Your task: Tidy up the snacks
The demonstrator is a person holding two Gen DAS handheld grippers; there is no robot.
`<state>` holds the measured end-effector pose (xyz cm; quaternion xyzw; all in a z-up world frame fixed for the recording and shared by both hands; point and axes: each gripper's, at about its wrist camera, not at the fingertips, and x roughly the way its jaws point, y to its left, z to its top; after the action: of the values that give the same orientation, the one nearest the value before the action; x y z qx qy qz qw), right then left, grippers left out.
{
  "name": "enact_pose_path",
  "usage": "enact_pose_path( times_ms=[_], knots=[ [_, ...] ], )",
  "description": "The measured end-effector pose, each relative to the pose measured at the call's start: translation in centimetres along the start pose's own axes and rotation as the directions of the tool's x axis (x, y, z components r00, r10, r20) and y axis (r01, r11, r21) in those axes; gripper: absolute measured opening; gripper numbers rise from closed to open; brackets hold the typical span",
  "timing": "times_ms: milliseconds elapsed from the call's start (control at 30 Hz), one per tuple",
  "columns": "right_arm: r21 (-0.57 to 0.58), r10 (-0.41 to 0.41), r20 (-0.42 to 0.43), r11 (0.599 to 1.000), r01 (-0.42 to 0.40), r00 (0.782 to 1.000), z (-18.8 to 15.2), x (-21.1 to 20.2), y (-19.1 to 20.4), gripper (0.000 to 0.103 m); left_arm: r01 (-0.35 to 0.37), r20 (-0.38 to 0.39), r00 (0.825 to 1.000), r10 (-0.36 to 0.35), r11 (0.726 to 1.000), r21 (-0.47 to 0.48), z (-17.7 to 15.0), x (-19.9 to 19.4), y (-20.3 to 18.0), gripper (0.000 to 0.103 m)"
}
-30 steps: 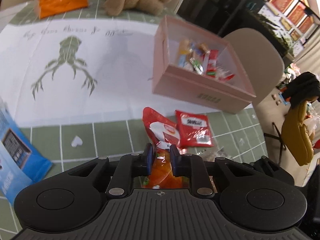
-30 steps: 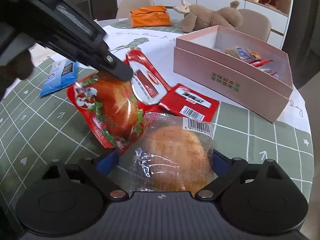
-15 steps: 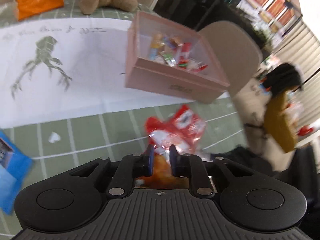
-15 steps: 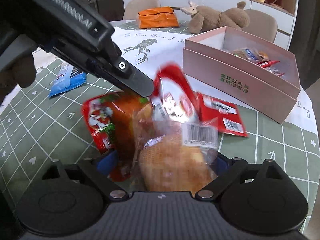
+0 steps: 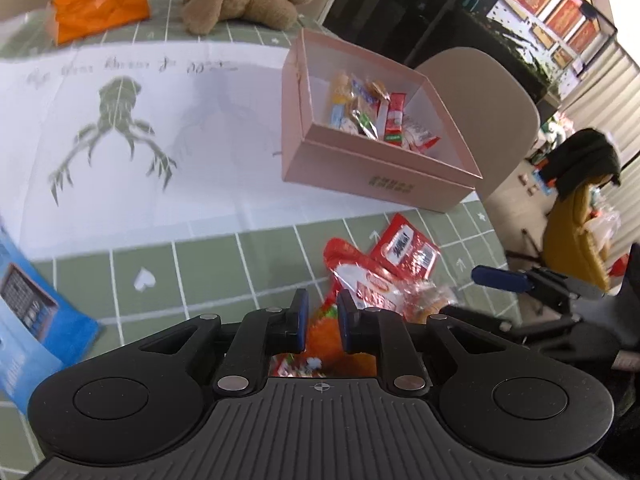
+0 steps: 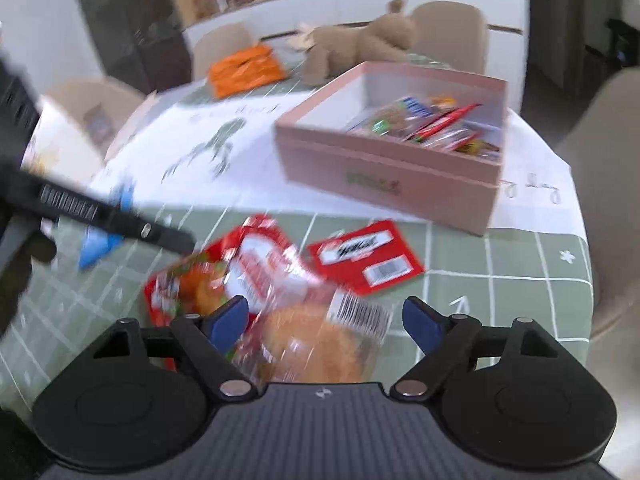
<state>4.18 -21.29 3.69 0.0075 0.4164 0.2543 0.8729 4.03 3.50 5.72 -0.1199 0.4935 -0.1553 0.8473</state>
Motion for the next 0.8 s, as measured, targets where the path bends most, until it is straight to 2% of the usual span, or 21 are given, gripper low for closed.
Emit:
enact_pose_path(
  times_ms=[67, 167, 233, 300, 367, 500, 667, 733, 800],
  knots=[
    [0.065, -0.004, -0.002, 0.998, 0.004, 1.0, 0.5, 0.1, -0.9, 0.085, -0.007, -0.006, 1.0, 0.008, 0.998, 0.064, 0.2, 0.2, -1.3, 0.019],
    [0.073, -0.039, -0.017, 0.997, 0.04, 0.999, 0.5, 0.4, -1.5, 0.085, 0.026, -0.046, 0.999, -0.019, 0.984, 0.179, -0.1, 1.1, -3.9, 0.021],
    [0.06, -0.071, -0.019, 0.996, 0.072, 0.997, 0.3, 0.4, -1.6, 0.084, 0.034, -0.079, 0.997, -0.013, 0.962, 0.27, -0.8, 2.0, -5.7, 0.021],
    [0.076, -0.085, -0.018, 0.993, 0.086, 0.996, 0.4, 0.5, -2.1, 0.084, 0.014, -0.113, 0.993, 0.029, 0.931, 0.366, -1.9, 3.3, -7.3, 0.022],
    [0.099, -0.086, -0.012, 0.991, 0.087, 0.996, 0.7, 0.6, -2.5, 0.083, -0.005, -0.096, 0.994, 0.052, 0.903, 0.431, -2.6, 3.7, -8.3, 0.022],
    [0.083, -0.084, -0.022, 0.993, 0.085, 0.996, 1.4, 2.1, -2.6, 0.083, -0.037, -0.089, 0.993, 0.083, 0.902, 0.43, -2.6, 3.6, -7.8, 0.018],
    [0.008, -0.099, -0.038, 0.995, 0.1, 0.994, 2.2, 4.7, -1.7, 0.083, -0.174, -0.041, 0.978, 0.205, 0.908, 0.382, -1.8, 2.9, -5.2, 0.018],
    [-0.065, -0.104, -0.042, 0.993, 0.102, 0.994, 2.3, 5.5, -0.5, 0.081, -0.229, -0.033, 0.966, 0.256, 0.91, 0.345, -1.4, 2.9, -3.8, 0.021],
    [-0.135, -0.117, -0.04, 0.985, 0.11, 0.992, 2.4, 6.0, 0.8, 0.071, -0.247, -0.041, 0.962, 0.271, 0.923, 0.295, -1.1, 2.5, -2.5, 0.025]
  ],
)
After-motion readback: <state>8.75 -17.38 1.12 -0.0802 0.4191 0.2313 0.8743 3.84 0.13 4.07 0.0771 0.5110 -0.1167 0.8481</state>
